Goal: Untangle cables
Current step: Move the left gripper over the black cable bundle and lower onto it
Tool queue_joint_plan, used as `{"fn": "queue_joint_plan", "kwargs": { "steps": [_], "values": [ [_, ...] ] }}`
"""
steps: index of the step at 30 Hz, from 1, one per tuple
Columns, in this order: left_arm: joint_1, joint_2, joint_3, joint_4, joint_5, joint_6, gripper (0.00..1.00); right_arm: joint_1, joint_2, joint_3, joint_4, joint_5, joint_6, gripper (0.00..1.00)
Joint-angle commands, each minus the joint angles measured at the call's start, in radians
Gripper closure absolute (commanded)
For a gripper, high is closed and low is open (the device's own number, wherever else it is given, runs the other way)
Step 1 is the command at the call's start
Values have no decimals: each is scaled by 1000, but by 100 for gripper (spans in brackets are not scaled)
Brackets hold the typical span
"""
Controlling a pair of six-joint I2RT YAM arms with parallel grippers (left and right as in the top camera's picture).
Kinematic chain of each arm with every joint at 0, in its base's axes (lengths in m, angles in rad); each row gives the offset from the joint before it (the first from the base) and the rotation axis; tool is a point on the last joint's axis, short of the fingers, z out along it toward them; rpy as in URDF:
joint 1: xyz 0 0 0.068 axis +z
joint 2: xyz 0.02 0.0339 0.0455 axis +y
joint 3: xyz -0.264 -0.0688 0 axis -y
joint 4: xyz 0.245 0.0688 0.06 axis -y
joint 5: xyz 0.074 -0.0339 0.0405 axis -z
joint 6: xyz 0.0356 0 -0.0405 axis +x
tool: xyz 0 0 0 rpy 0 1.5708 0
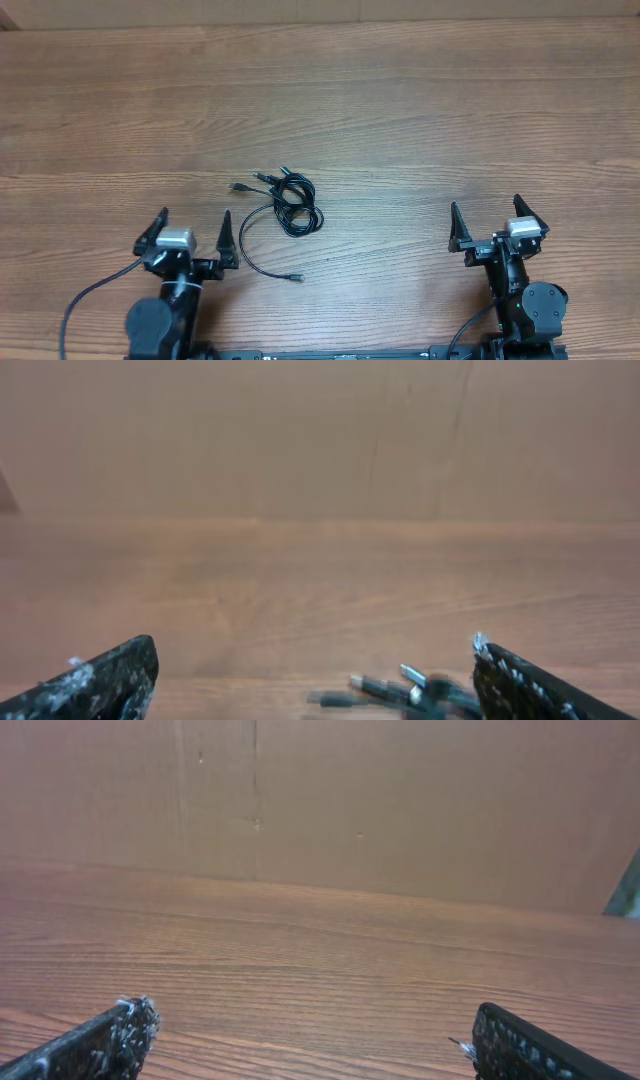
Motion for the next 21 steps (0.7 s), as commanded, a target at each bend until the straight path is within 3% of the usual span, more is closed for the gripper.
{"fn": "queue_joint_plan", "kwargs": {
  "steps": [1, 11, 21],
  "values": [
    [4, -8, 121, -42, -21, 36, 0, -6, -8, -10, 7, 9, -4, 0],
    [4, 132, 402, -250, -8, -21, 0, -6, -8, -10, 7, 9, -4, 0],
    [4, 631, 918, -711, 45, -39, 0, -6, -8, -10, 7, 9, -4, 0]
  ]
}}
